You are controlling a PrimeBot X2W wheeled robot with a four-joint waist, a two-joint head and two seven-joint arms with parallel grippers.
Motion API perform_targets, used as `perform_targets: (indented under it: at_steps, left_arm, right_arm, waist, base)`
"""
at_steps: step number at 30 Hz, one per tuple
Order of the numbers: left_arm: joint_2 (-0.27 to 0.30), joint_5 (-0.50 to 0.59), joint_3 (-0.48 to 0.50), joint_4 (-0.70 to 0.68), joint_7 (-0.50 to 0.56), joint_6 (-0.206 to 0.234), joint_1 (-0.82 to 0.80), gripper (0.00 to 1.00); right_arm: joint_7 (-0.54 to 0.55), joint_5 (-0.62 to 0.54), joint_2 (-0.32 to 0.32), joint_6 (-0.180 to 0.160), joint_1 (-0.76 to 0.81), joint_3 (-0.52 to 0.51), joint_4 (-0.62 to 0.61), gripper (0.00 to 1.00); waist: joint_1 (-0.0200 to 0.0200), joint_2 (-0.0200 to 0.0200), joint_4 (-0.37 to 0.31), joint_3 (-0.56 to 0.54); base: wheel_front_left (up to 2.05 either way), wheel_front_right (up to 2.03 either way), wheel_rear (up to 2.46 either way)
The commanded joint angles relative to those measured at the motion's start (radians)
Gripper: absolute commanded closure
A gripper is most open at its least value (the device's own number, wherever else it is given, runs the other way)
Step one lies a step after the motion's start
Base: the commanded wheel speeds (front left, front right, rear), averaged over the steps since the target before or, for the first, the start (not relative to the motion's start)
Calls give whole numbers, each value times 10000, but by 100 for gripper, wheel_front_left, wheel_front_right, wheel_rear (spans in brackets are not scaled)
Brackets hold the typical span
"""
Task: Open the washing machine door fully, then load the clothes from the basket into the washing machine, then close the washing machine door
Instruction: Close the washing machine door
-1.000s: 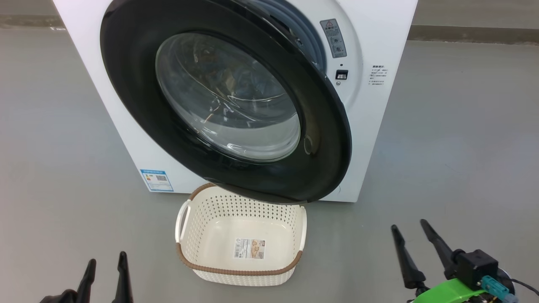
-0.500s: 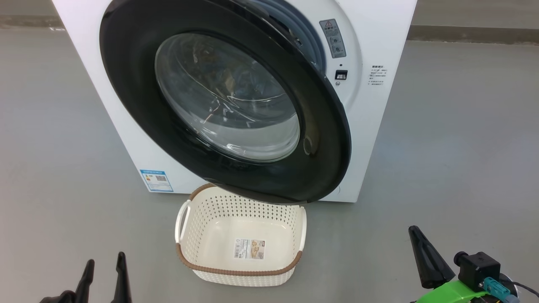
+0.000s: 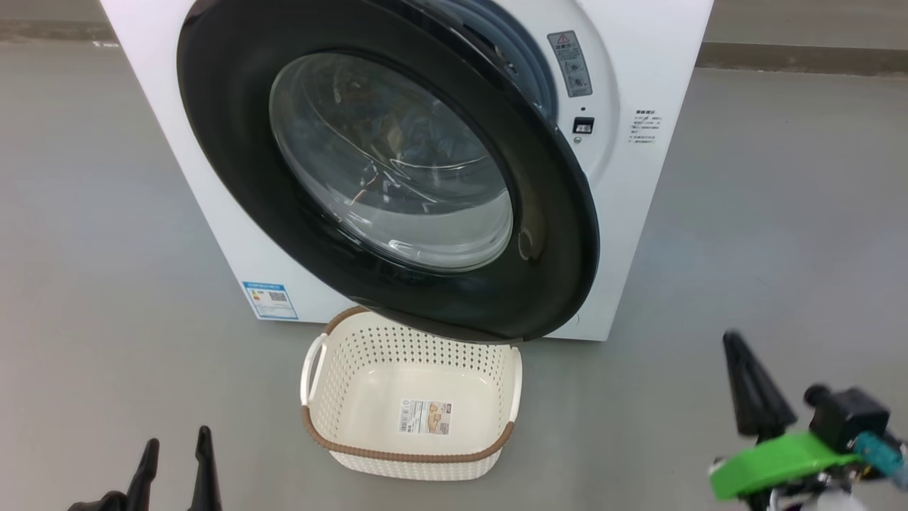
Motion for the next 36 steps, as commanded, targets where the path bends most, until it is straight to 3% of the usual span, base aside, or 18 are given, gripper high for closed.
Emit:
perform_targets:
  at_steps: [1,7,16,27,36]
  left_arm:
    - [66,85,355,-202,-122,-46,-144,0]
    - [32,57,397,-201,-122,-67,-154,0]
    - [8,107,395,-185,-122,-85,-286,0]
    - [-10,27,19,-130,-122,-103,-686,0]
    - [-13,-300,-219,-79,-122,-107,-913,0]
  right_arm:
    - [-49,63,-100,16,-664,134,-553,100]
    - [-49,174,-109,16,-1624,236,-1794,100]
    - [-49,238,-183,16,-2645,2071,-2626,100]
    - [-49,266,-476,16,-3240,3313,-560,100]
    - [-49,279,-559,16,-3700,3377,492,100]
  waist:
    - [0,0,42,43]
    - [0,0,163,170]
    - [0,0,314,337]
    - [0,0,814,821]
    - [0,0,1252,1245]
  base:
    - [0,0,0]
    - [0,0,0]
    - [0,0,0]
    - [0,0,0]
    - [0,0,0]
